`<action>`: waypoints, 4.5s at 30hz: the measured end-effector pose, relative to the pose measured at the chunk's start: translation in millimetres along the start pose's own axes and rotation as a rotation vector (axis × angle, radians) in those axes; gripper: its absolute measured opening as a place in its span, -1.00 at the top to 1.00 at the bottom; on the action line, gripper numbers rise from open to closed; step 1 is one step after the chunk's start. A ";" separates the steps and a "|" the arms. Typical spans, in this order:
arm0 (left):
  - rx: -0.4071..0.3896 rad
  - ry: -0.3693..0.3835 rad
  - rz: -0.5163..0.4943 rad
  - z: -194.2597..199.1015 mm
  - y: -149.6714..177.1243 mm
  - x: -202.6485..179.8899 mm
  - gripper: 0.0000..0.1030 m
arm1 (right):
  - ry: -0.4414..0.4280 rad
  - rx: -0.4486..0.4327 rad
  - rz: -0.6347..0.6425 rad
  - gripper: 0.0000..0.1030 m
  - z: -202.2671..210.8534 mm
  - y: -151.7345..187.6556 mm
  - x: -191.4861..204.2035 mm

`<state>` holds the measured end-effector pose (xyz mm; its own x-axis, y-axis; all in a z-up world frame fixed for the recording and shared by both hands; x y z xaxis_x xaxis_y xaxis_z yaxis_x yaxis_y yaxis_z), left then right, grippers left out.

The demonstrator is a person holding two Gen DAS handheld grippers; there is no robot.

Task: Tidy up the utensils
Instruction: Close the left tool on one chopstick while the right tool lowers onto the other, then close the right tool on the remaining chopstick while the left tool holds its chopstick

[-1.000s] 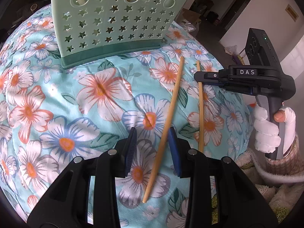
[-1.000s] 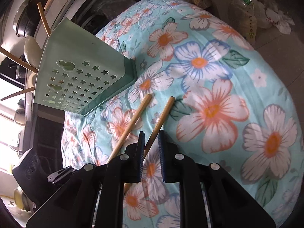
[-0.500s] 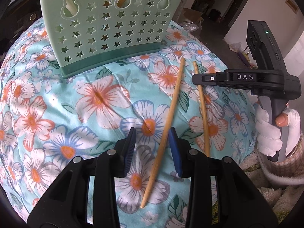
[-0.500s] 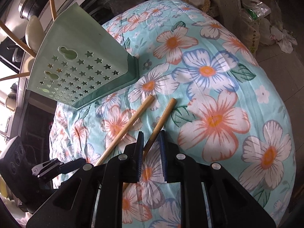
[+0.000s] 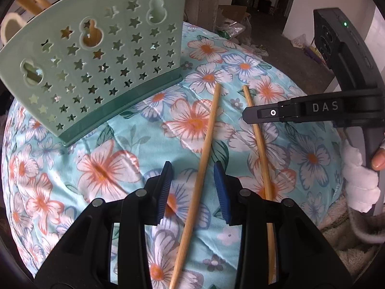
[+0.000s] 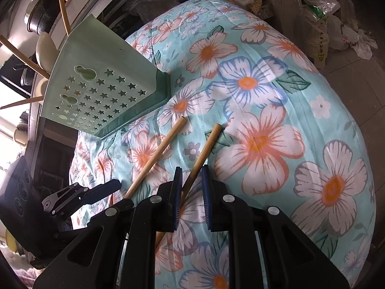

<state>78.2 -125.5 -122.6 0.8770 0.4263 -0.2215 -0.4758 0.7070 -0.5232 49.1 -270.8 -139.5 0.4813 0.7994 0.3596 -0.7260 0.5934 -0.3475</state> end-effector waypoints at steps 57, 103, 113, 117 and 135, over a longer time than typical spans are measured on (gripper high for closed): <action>0.020 0.017 0.052 -19.9 -33.3 19.0 0.73 | -0.073 0.029 -0.071 0.73 -2.1 -2.5 -15.1; 0.009 0.010 0.051 -22.8 -33.7 17.6 0.74 | -0.062 0.028 -0.074 0.73 -4.0 -3.1 -12.8; 0.007 0.007 0.052 -22.3 -33.1 17.0 0.74 | -0.052 0.025 -0.074 0.73 -4.5 -5.5 -13.2; 0.006 0.005 0.052 -22.8 -33.5 17.0 0.74 | -0.047 0.021 -0.070 0.73 -4.4 -4.1 -10.6; 0.004 -0.007 0.049 -24.7 -35.7 17.7 0.73 | -0.062 -0.053 -0.076 0.76 18.3 -8.0 -14.1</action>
<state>112.3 -157.1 -128.2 0.8519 0.4650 -0.2409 -0.5189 0.6872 -0.5085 39.1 -288.5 -125.9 0.5014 0.7459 0.4385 -0.6611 0.6572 -0.3621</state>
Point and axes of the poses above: each gripper's, at about its wrist camera, not at the fingertips, and z roughly against the way its jaws point, x to its left, y to its underside, the point moved 1 cm from there along -z, roughly the way its jaws point, and after that the axes turned 13 degrees about y, right-handed, at the moved point
